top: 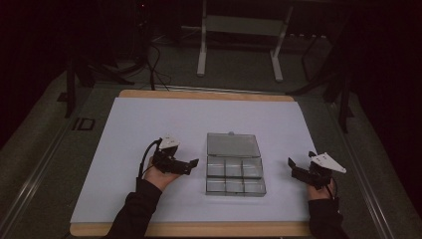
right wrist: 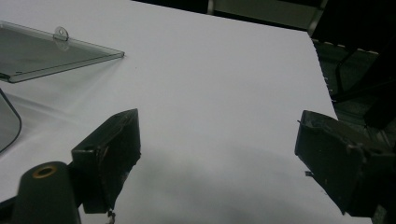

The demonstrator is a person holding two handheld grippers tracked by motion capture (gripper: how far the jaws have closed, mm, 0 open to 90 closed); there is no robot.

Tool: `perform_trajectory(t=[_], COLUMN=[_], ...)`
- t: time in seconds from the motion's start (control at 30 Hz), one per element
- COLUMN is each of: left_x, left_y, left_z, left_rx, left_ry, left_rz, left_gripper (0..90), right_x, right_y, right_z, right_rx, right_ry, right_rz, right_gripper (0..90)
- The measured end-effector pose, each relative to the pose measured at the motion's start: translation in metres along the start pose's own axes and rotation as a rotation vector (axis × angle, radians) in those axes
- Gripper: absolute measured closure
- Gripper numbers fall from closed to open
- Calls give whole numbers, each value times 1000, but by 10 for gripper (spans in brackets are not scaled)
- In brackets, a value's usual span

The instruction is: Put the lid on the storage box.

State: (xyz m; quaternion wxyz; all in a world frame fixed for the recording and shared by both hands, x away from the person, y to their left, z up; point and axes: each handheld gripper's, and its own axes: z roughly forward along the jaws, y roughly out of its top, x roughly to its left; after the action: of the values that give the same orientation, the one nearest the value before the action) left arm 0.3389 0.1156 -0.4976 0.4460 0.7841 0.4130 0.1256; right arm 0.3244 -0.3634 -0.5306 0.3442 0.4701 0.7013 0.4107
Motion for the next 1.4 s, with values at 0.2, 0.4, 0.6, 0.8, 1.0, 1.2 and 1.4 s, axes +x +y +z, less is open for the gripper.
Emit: perform_trajectory(t=[0.2, 0.4, 0.6, 0.8, 1.0, 1.2, 1.4], left_x=[1, 3, 7, 2, -10, -13, -11], left_y=[17, 35, 49, 56, 60, 54, 52], left_z=[10, 23, 46, 72, 89, 98, 100], left_rx=[7, 12, 54, 115, 163, 213, 218], left_ry=[-4, -1, -10, -14, 23, 33, 18], left_rz=[-12, -33, -89, -141, -193, -218, -274], left_gripper=[8, 9, 9, 10, 49, 91, 143], right_x=[-1, 0, 0, -1, -1, -1, -1], right_y=[0, 0, 0, 0, 0, 0, 0], right_z=[0, 0, 1, 1, 1, 1, 1], right_rx=[0, 2, 4, 10, 13, 13, 12], right_ry=[2, 5, 5, 7, 8, 8, 6], right_rz=[2, 1, 1, 5, 4, 3, -1], right_gripper=[141, 141, 141, 142, 142, 142, 142])
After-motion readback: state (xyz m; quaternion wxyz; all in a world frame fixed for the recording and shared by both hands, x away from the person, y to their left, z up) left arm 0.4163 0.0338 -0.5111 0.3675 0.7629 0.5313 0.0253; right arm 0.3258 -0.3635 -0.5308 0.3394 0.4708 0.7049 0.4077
